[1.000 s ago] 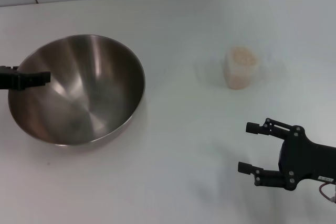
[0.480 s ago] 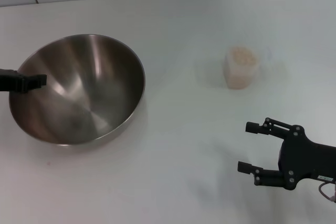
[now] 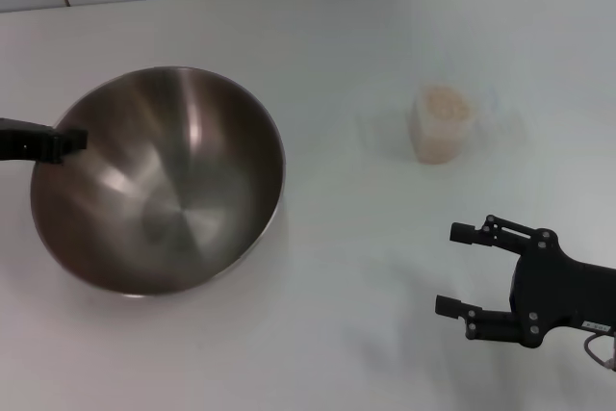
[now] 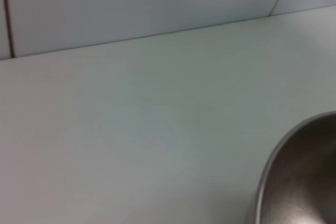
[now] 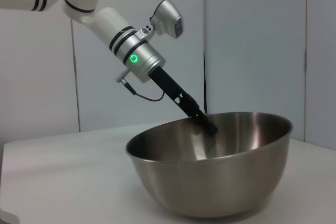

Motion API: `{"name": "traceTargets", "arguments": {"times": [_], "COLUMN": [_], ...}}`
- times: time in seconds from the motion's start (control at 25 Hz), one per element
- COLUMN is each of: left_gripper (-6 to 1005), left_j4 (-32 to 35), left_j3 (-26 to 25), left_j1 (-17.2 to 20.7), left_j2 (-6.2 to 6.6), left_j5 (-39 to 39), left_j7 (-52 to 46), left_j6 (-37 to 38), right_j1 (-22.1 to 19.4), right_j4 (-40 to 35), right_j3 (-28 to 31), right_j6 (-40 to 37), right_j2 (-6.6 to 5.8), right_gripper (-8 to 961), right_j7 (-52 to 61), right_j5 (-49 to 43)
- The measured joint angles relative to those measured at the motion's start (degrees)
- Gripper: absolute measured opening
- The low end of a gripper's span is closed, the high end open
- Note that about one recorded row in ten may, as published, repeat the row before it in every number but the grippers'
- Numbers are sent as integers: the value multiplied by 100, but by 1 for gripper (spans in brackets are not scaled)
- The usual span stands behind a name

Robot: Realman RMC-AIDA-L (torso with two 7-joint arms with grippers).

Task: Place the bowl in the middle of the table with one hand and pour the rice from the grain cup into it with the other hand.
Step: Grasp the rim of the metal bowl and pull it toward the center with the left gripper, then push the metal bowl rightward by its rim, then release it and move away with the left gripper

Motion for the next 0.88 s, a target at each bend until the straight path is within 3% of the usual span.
{"name": "traceTargets", "arguments": {"times": [0.28, 0.52, 0.72, 0.88], "left_gripper": [20, 46, 67, 85], "left_j4": [-559, -975, -1618, -1895], "left_j3": [-501, -493, 22, 338], "left_j1": [-612, -1173, -1744, -1949], "left_j2": [19, 10, -32, -32], "left_j5": [-2, -1, 27, 43], "left_j7": [-91, -137, -132, -155], "left_j6": [332, 293, -214, -541], "right_j1": [-1, -1, 0, -1], "right_j4": [0, 0, 0, 0], "right_j3": [-5, -6, -5, 2], "right_j6": [0, -1, -7, -9], "right_j2": [0, 0, 6, 8], "right_gripper": [818, 818, 818, 819], "right_j7": [0, 0, 0, 0], "right_j5": [0, 0, 0, 0]}}
